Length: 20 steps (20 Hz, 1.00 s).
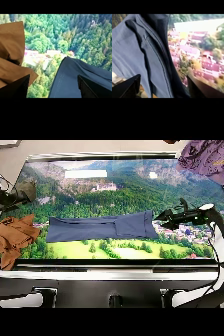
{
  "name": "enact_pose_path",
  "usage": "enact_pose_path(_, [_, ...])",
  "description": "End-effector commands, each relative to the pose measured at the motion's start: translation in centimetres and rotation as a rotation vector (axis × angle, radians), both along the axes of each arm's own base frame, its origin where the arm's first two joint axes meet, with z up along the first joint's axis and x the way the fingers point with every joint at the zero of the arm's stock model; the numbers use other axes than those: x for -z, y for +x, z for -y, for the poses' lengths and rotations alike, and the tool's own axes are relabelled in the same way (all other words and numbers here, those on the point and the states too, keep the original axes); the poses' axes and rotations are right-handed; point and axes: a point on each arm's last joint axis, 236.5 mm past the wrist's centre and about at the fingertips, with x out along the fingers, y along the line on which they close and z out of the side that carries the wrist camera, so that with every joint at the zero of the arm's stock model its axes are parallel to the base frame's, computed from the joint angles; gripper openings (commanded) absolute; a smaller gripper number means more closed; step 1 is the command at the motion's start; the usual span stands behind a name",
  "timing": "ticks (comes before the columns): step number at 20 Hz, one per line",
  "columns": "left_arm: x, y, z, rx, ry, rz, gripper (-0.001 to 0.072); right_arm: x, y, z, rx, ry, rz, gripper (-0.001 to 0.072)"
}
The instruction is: Fold the clothes and pants, and hang the long-sleeved shirts on hangers.
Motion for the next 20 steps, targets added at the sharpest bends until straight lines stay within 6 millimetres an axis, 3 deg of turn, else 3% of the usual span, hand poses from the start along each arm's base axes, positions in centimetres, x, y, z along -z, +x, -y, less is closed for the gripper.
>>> enact_pose_path(1, [-0.3, -0.1, 0.0, -0.001, 0.004, 0.002, 0.0689, 1.1, 0.4, -1.2, 0.019, 0.087, -0.002, 0.0658])
enact_pose_path(9, [-0.3, -0.1, 0.0, -0.002, 0.004, 0.002, 0.0689, 3.8, -0.6, -7.0, -0.133, 0.030, -0.027, 0.0655])
enact_pose_path(10, [-0.3, -0.1, 0.0, -0.001, 0.002, 0.004, 0.0689, 3.9, -0.6, -7.8, -0.144, 0.024, -0.024, 0.0625])
enact_pose_path(12, [-0.3, 0.2, 0.8, 0.004, -0.032, 0.016, 0.0688, 4.1, -0.6, -9.1, -0.164, 0.010, -0.018, 0.0459])
enact_pose_path(13, [-0.4, 0.6, 1.7, 0.009, -0.070, 0.032, 0.0682, 4.1, -0.6, -9.5, -0.168, 0.000, -0.019, 0.0261])
enact_pose_path(14, [-0.4, 1.1, 2.8, 0.017, -0.115, 0.047, 0.0616, 3.8, -0.6, -9.5, -0.166, -0.015, -0.019, 0.0078])
enact_pose_path(15, [-0.2, 1.7, 4.6, 0.033, -0.175, 0.056, 0.0378, 3.2, -0.5, -9.3, -0.164, -0.031, -0.010, 0.0030])
enact_pose_path(16, [0.2, 2.1, 6.5, 0.053, -0.232, 0.054, 0.0104, 2.5, -0.3, -8.6, -0.152, -0.065, -0.001, 0.0030])
enact_pose_path(17, [0.9, 2.5, 8.8, 0.079, -0.288, 0.042, 0.0016, 1.5, -0.2, -7.6, -0.142, -0.123, 0.004, 0.0029])
enact_pose_path(20, [4.0, 3.6, 17.6, 0.194, -0.417, -0.011, 0.0016, -2.5, -0.2, -4.1, -0.119, -0.312, 0.030, 0.0029])
